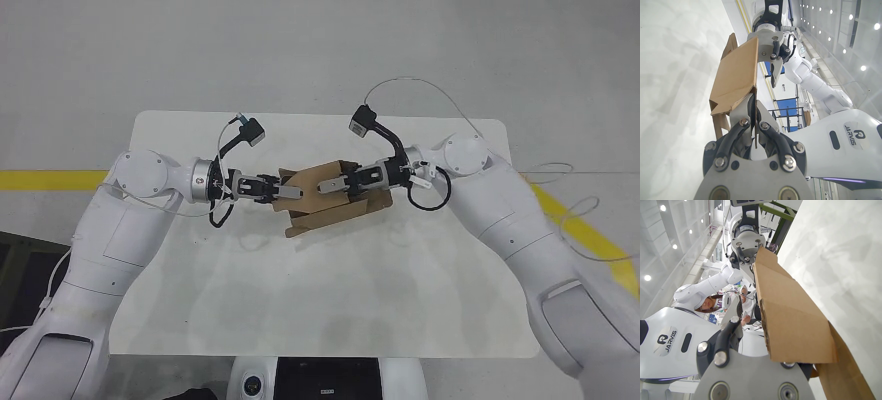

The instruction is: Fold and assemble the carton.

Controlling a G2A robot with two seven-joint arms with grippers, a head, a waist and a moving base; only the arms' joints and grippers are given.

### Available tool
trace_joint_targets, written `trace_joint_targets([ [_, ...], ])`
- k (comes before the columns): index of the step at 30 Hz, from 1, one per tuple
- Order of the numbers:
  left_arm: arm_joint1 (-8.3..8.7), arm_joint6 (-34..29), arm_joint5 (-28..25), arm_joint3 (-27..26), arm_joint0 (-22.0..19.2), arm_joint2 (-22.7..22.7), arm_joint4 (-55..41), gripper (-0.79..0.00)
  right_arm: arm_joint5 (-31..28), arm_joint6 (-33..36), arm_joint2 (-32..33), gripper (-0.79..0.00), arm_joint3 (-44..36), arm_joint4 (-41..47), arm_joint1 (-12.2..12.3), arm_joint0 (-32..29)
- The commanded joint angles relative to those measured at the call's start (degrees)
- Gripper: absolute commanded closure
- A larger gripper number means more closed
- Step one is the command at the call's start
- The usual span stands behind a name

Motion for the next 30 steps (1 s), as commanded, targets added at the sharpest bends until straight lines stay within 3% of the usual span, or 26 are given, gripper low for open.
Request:
trace_joint_targets([
  [1, 0.01, -0.2, 0.1, 0.0, 0.0, 0.0, -0.1, 0.000, -0.1, -0.1, -0.3, -0.179, 0.3, 0.2, -0.1, 0.2],
  [4, 0.03, -0.3, 0.1, 0.1, -0.1, 0.0, -0.1, -0.018, -0.2, -0.2, -0.6, 0.000, 0.5, 0.5, -0.2, 0.3],
  [6, 0.05, -0.3, 0.1, 0.0, -0.2, 0.1, 0.4, -0.182, -0.2, -0.2, -0.7, 0.000, 0.6, 0.8, -0.2, 0.3],
  [8, 0.06, -0.2, 0.3, 0.1, -0.2, 0.1, 0.6, -0.397, -0.3, -0.3, -0.8, 0.000, 0.7, 0.9, -0.2, 0.3],
  [9, 0.07, -0.1, 0.4, 0.0, -0.2, 0.2, 0.7, -0.785, -0.3, -0.3, -0.8, 0.000, 0.8, 1.0, -0.2, 0.3],
  [18, 0.10, -0.4, 1.4, -0.1, -0.3, -0.2, -1.2, -0.785, -1.2, -1.2, -1.6, 0.000, 2.3, 0.1, -0.5, 0.9],
  [30, 0.04, -3.2, 4.2, 0.5, 0.6, -2.1, -12.0, -0.785, -4.7, -4.8, -2.9, 0.000, 7.6, -1.4, -2.1, 1.7],
])
